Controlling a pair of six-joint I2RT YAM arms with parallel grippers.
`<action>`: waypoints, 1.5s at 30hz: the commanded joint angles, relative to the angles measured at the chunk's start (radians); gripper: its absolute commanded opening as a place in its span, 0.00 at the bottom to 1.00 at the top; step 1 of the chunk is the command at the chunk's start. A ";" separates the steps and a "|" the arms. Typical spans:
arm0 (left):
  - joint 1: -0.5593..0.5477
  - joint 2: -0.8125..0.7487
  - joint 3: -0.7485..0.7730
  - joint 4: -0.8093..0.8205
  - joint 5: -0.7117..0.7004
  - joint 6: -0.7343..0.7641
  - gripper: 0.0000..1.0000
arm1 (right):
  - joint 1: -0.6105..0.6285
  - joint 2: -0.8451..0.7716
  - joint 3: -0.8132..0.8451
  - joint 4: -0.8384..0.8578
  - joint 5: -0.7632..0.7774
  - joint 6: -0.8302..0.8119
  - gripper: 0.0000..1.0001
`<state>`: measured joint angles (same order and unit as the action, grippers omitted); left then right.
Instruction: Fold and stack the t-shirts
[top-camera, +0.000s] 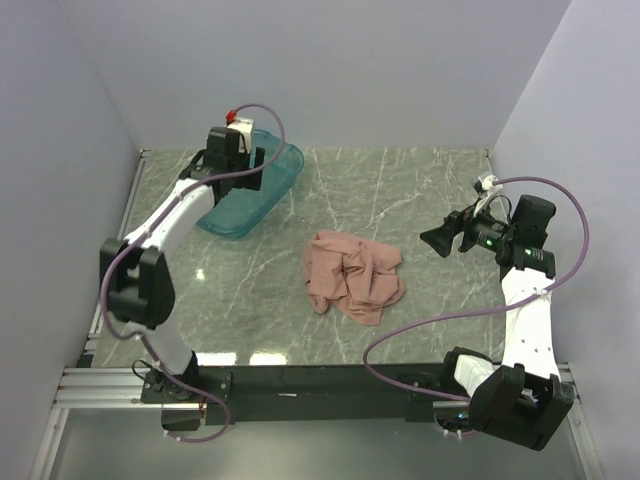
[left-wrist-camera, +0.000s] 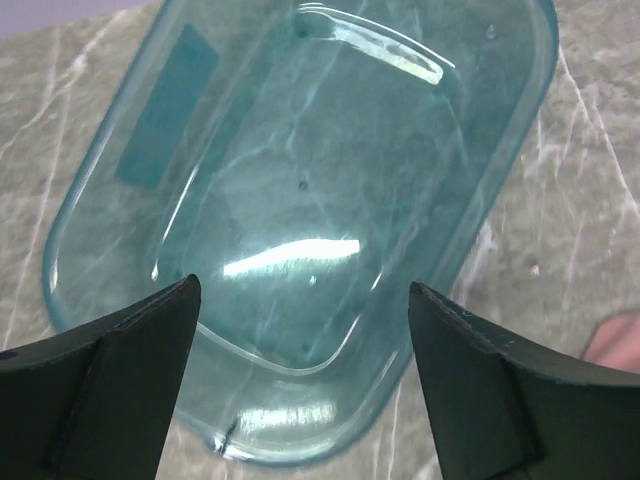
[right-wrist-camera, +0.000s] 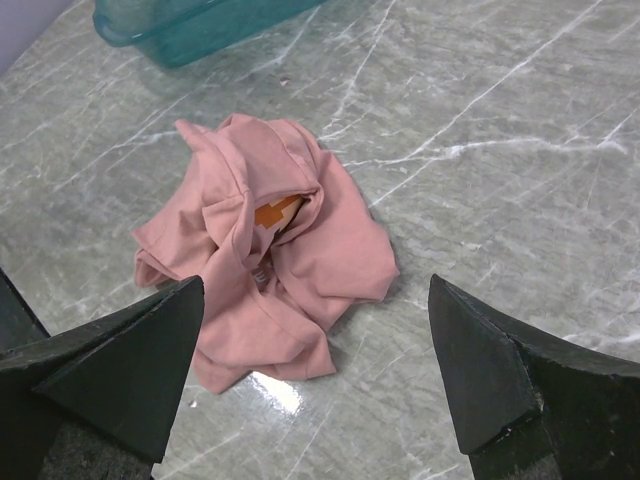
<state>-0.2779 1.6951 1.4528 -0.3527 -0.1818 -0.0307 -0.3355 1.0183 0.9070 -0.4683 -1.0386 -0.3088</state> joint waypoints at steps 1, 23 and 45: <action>-0.001 0.121 0.141 -0.081 0.073 0.003 0.88 | 0.007 -0.012 0.003 0.000 -0.008 -0.016 0.98; -0.063 0.336 0.212 -0.115 0.191 0.118 0.65 | 0.009 0.011 0.007 -0.006 0.005 -0.018 0.98; -0.141 0.342 0.046 0.021 -0.088 0.244 0.32 | 0.009 0.019 0.021 -0.036 -0.003 -0.042 0.98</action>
<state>-0.4171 2.0342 1.5082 -0.3782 -0.2428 0.1783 -0.3332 1.0348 0.9070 -0.5026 -1.0336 -0.3351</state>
